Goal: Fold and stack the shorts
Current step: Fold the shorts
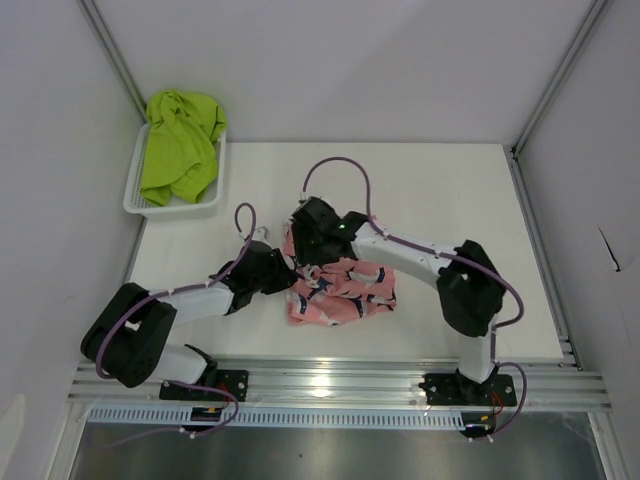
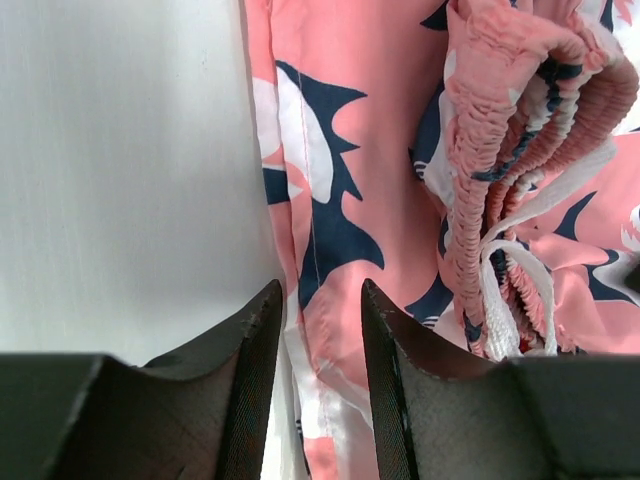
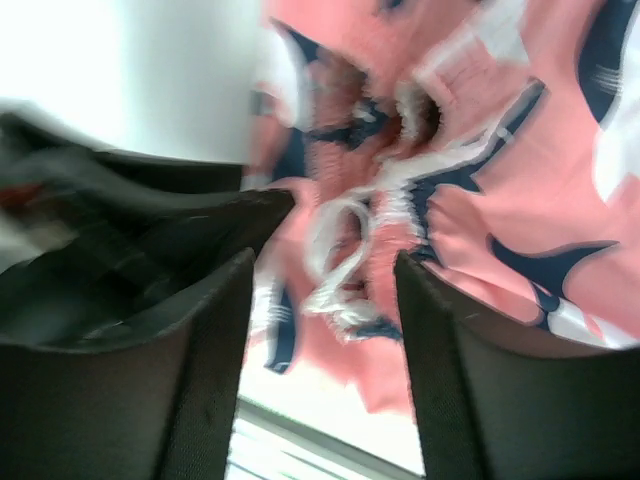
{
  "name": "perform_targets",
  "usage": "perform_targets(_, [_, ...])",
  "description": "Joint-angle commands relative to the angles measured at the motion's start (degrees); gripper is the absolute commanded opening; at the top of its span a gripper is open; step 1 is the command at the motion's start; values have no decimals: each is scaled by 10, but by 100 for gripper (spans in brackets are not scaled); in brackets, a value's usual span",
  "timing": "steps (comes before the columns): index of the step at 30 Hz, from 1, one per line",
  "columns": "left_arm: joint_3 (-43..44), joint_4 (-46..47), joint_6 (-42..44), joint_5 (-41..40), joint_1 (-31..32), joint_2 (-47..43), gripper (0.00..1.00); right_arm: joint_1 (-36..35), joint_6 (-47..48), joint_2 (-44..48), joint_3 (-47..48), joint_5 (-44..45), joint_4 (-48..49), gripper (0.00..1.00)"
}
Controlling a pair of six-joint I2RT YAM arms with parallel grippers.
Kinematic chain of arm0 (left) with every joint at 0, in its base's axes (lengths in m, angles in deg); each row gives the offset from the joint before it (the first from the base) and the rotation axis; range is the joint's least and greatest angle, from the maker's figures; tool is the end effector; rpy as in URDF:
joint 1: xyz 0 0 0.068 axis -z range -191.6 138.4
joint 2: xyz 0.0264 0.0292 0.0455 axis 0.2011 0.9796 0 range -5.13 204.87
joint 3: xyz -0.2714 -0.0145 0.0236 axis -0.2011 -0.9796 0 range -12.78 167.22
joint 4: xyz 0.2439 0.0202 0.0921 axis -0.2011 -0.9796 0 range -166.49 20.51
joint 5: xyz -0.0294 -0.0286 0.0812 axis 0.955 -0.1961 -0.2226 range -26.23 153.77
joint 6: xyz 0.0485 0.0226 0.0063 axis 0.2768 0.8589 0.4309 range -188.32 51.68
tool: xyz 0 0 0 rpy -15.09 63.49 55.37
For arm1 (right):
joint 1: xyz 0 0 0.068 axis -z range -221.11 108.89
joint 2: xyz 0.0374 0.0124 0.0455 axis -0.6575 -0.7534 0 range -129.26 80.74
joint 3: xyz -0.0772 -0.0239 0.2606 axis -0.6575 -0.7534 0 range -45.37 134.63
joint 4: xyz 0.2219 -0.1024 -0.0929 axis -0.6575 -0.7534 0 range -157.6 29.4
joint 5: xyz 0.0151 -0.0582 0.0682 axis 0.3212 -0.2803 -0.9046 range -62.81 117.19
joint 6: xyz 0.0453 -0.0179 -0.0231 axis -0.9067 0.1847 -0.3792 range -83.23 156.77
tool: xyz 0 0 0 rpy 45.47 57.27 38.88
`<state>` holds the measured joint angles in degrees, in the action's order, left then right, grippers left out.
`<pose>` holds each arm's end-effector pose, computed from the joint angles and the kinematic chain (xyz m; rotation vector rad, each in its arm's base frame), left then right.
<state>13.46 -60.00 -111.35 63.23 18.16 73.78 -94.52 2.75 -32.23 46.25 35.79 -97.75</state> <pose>0.2133 -0.1215 0.1392 -0.2833 2.3924 -0.6097 0.2607 0.3423 0.2302 -0.3863 2.5912 0.3683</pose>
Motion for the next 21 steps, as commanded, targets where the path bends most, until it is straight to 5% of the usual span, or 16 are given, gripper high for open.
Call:
perform_targets(1, [-15,-48,11,-15,-2,-10,41,37,-17,92,-82,-109,162,57])
perform_targets(8, [-15,-57,10,-18,-3,-29,41,109,-57,206,-242,-205,312,33])
perform_targets(14, [-14,-61,10,-18,-2,-42,41,169,-85,181,-292,-259,393,4])
perform_targets(21, [-14,-67,15,-17,-2,-47,40,172,-110,95,-273,-264,442,0])
